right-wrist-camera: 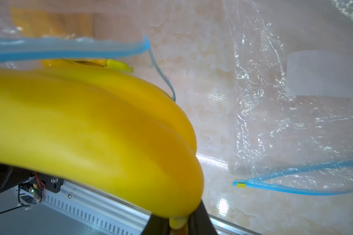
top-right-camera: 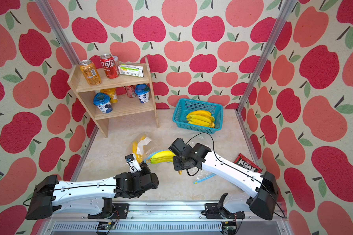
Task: Open the zip-top bag and take out the banana
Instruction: Pick up the banana from the zipper food storage bag.
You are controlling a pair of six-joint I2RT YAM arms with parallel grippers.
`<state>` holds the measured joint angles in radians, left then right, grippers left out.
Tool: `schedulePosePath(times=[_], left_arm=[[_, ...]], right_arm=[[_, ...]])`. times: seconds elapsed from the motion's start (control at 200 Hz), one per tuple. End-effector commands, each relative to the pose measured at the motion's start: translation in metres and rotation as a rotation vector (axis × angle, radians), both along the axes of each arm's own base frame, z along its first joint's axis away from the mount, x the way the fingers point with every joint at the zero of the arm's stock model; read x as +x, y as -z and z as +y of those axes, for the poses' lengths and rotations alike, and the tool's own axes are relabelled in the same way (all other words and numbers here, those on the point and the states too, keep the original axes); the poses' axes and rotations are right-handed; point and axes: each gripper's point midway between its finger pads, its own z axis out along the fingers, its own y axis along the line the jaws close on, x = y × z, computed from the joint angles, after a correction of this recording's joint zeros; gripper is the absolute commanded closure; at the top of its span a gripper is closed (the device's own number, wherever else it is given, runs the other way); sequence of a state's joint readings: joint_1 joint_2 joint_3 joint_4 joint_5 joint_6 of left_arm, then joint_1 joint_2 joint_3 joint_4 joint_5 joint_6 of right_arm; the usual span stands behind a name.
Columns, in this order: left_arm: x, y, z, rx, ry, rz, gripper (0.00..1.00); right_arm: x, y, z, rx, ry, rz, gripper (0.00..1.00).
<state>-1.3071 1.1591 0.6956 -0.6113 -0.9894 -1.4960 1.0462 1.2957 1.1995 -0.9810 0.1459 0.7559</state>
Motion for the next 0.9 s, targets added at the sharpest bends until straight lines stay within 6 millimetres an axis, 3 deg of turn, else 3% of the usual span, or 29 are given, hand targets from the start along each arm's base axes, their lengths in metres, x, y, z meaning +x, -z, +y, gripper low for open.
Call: schedulePosePath(times=[0.0, 0.195, 0.275, 0.44, 0.73, 0.895], left_arm=[[0.002, -0.010, 0.013, 0.050, -0.051, -0.037, 0.99], [0.003, -0.008, 0.005, 0.073, -0.055, -0.020, 0.99], [0.003, -0.010, 0.007, 0.074, -0.062, -0.022, 0.98], [0.002, -0.013, 0.012, 0.070, -0.062, -0.028, 0.98], [-0.002, -0.016, 0.030, 0.082, -0.095, -0.027, 0.98], [-0.001, -0.021, 0.025, 0.061, -0.056, -0.035, 0.98]], right_arm=[[-0.025, -0.001, -0.027, -0.041, -0.042, 0.059, 0.96], [-0.015, -0.005, -0.039, -0.054, 0.021, -0.024, 0.99], [-0.010, -0.017, -0.045, -0.007, 0.048, -0.073, 0.99], [0.002, -0.051, -0.079, 0.026, 0.143, -0.205, 1.00], [0.021, -0.071, -0.109, -0.067, 0.198, -0.289, 1.00], [0.063, -0.090, -0.132, -0.022, 0.329, -0.467, 1.00]])
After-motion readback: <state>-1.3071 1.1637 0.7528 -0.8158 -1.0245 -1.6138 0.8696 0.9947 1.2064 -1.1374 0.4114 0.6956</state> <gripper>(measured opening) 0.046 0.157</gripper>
